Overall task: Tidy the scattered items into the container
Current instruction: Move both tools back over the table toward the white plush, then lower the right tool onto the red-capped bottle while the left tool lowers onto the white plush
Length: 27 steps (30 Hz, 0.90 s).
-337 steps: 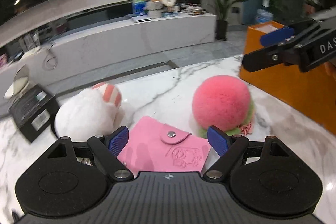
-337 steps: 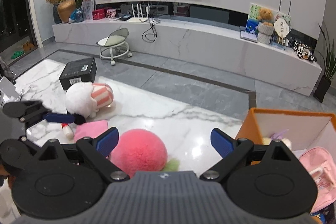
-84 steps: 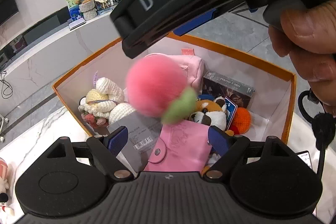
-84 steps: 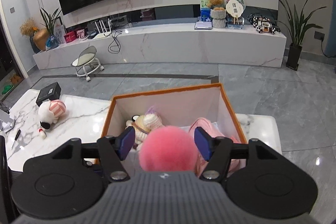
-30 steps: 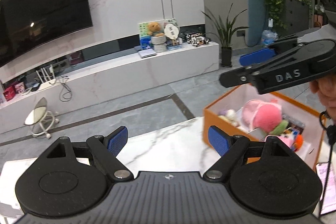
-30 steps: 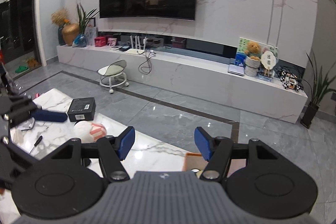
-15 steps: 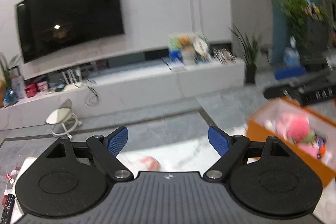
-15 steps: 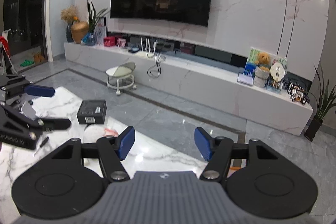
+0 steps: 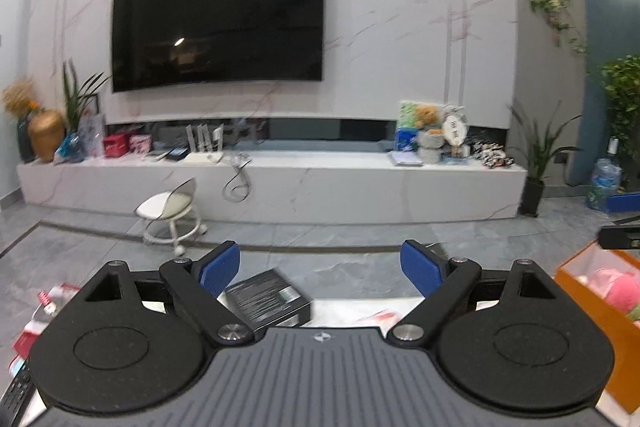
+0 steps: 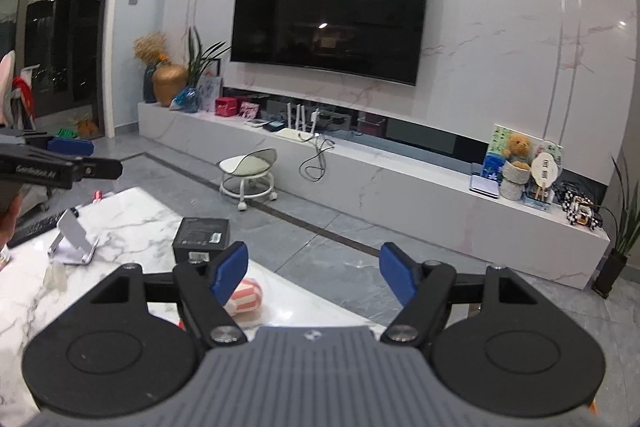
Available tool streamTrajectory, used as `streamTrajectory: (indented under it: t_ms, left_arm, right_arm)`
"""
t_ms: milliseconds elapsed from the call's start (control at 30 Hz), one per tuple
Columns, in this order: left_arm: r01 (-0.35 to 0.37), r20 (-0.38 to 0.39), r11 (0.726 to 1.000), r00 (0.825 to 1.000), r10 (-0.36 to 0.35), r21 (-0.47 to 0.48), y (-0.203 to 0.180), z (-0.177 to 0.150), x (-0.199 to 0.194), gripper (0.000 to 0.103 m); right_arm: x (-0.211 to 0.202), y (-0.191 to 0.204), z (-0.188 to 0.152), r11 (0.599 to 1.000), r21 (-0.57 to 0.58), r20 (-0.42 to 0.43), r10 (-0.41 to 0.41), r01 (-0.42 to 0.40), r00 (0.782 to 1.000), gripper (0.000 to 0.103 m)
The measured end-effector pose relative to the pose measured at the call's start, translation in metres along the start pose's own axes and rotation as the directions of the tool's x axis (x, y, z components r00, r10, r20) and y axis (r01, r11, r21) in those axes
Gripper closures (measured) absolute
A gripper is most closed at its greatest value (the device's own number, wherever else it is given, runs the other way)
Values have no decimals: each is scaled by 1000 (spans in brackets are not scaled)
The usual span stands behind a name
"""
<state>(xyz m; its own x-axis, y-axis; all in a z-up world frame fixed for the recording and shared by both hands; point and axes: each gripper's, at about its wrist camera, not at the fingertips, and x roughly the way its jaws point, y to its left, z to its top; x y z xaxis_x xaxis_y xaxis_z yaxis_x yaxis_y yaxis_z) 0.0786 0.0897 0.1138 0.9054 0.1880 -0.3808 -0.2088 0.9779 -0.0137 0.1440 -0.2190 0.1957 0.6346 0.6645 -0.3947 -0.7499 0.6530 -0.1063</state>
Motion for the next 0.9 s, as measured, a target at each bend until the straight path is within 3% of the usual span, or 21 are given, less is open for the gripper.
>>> streamTrajectory:
  t_ms: [200,400,900]
  left_arm:
    - [-29,-68,999,997,26,-42,44,-17,8,0]
    - [-6,-97,998,995,1,-55,59,-25,27,0]
    - [153,-165,988,976,-145,36,22,-52,86,0]
  right_arm:
    - [16,25,-14,999,-37,-29,30,-32,999,28]
    - [43,50,-27,996,-70,-83,56,-61,995,28]
    - [104,105,-54,987,-11,-157,156,-159,975,29]
